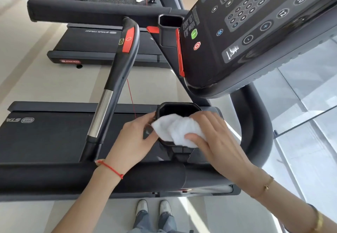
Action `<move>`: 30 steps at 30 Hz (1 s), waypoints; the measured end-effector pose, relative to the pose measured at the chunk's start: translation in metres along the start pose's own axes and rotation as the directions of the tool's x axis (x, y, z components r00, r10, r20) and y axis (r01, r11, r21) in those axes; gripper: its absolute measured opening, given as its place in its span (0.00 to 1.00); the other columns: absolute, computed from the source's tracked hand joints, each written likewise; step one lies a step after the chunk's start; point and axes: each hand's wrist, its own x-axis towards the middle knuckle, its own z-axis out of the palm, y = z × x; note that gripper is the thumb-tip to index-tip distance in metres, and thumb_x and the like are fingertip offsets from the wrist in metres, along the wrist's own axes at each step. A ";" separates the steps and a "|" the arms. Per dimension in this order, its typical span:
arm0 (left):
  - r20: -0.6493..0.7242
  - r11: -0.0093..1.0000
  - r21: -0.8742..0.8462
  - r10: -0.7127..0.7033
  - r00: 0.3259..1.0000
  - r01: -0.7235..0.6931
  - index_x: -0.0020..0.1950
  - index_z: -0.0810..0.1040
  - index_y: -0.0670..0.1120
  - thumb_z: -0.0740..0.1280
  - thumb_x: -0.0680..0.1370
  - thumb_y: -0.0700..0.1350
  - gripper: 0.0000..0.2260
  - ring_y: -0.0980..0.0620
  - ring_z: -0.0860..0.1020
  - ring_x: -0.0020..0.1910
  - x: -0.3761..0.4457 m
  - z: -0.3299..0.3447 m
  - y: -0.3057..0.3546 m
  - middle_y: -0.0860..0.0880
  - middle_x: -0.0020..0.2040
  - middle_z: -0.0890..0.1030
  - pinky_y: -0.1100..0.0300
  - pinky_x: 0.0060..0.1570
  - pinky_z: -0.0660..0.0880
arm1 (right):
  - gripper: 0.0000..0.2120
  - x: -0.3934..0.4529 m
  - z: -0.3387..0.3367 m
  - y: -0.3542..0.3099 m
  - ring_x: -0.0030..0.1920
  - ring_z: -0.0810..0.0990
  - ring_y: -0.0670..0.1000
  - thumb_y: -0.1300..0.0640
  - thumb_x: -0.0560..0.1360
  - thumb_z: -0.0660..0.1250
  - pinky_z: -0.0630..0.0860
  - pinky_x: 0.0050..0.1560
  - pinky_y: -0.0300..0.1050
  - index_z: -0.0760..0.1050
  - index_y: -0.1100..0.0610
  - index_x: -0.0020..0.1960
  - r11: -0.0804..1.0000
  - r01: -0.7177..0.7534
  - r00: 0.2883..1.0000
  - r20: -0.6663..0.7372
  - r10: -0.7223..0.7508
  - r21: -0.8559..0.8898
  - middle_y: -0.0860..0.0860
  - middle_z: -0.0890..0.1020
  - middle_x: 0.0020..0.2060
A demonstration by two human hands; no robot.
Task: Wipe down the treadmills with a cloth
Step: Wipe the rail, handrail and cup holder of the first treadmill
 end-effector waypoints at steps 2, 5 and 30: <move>-0.022 0.998 0.054 0.008 1.000 -0.006 0.57 0.79 0.58 0.64 0.76 0.55 0.11 0.66 0.78 0.49 0.000 0.001 0.001 0.62 0.46 0.82 0.78 0.47 0.70 | 0.19 0.018 -0.002 0.002 0.57 0.71 0.52 0.46 0.81 0.57 0.64 0.62 0.40 0.72 0.60 0.62 0.999 -0.028 0.996 -0.087 0.029 0.019 0.53 0.75 0.58; -0.038 0.996 0.084 -0.008 0.999 0.012 0.53 0.78 0.56 0.61 0.76 0.58 0.11 0.63 0.79 0.48 -0.001 0.002 0.003 0.60 0.46 0.82 0.66 0.49 0.75 | 0.19 0.054 0.006 0.004 0.60 0.70 0.53 0.49 0.82 0.57 0.65 0.64 0.43 0.70 0.61 0.65 0.999 0.044 0.999 -0.004 -0.044 -0.028 0.54 0.74 0.60; -0.023 0.998 0.043 -0.048 0.999 0.048 0.58 0.80 0.56 0.62 0.76 0.58 0.14 0.65 0.79 0.51 -0.002 0.003 0.001 0.61 0.48 0.82 0.68 0.54 0.75 | 0.26 0.049 0.015 0.037 0.71 0.63 0.55 0.53 0.82 0.59 0.56 0.73 0.43 0.58 0.58 0.77 0.986 0.093 0.969 0.240 -0.058 -0.135 0.54 0.66 0.72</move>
